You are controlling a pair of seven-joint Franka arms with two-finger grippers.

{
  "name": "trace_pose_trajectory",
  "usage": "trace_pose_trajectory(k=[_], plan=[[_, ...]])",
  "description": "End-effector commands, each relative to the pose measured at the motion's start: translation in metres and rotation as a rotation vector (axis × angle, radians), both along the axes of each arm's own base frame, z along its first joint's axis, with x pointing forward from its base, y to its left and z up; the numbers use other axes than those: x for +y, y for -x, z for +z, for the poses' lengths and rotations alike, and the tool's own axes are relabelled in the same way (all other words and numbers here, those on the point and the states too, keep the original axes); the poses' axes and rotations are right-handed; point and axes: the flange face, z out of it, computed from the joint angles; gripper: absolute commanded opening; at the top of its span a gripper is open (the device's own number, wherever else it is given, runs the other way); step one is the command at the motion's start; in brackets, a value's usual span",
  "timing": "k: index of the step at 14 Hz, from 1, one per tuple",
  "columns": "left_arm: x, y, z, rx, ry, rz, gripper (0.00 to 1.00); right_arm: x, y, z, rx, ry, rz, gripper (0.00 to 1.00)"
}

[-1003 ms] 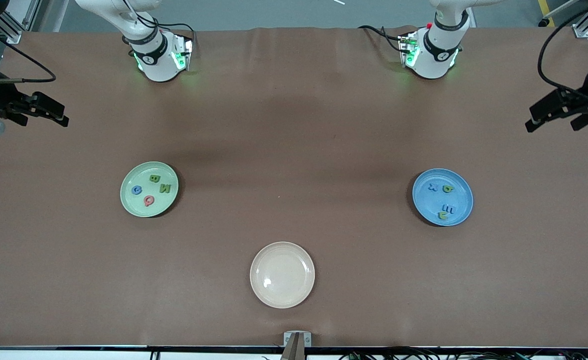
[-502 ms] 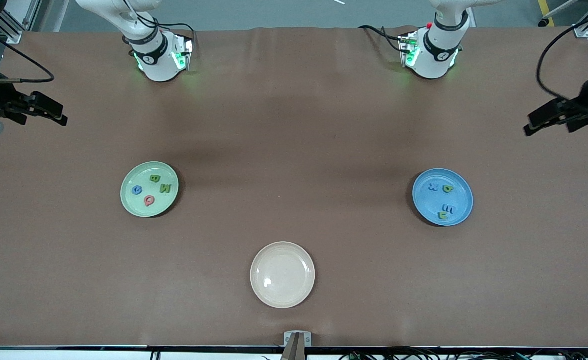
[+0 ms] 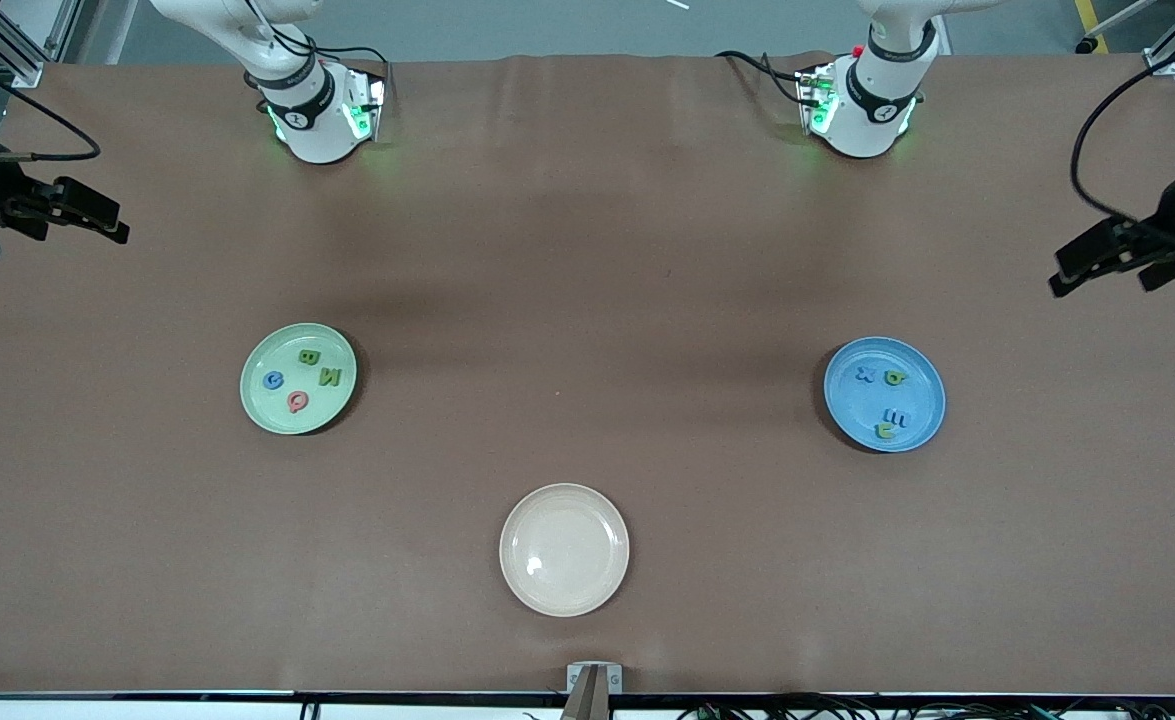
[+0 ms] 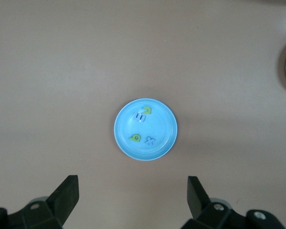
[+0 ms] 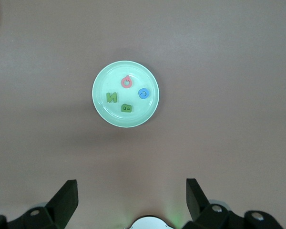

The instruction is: Sort upper and lower case letters into plates

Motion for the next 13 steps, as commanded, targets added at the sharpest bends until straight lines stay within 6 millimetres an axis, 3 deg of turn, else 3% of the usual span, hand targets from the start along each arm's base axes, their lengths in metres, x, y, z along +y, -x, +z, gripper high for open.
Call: trace_pose_trajectory(k=[1, 2, 7, 9, 13], plan=[[-0.008, 0.001, 0.012, -0.022, -0.017, -0.031, 1.0, -0.002, 0.003, 0.005, 0.004, 0.014, -0.001, 1.0], [-0.017, 0.001, 0.012, -0.024, -0.018, -0.045, 1.0, -0.001, 0.003, 0.005, 0.006, 0.014, 0.001, 1.0], [-0.019, 0.001, 0.014, -0.032, -0.05, -0.054, 1.0, -0.003, 0.007, 0.005, 0.018, 0.015, -0.005, 1.0], [-0.029, 0.0, 0.012, -0.034, -0.047, -0.071, 1.0, -0.013, 0.009, 0.006, 0.023, 0.013, -0.026, 1.0], [-0.022, 0.0, 0.012, -0.027, -0.044, -0.062, 1.0, -0.016, 0.011, 0.011, 0.035, 0.011, -0.044, 1.0]])
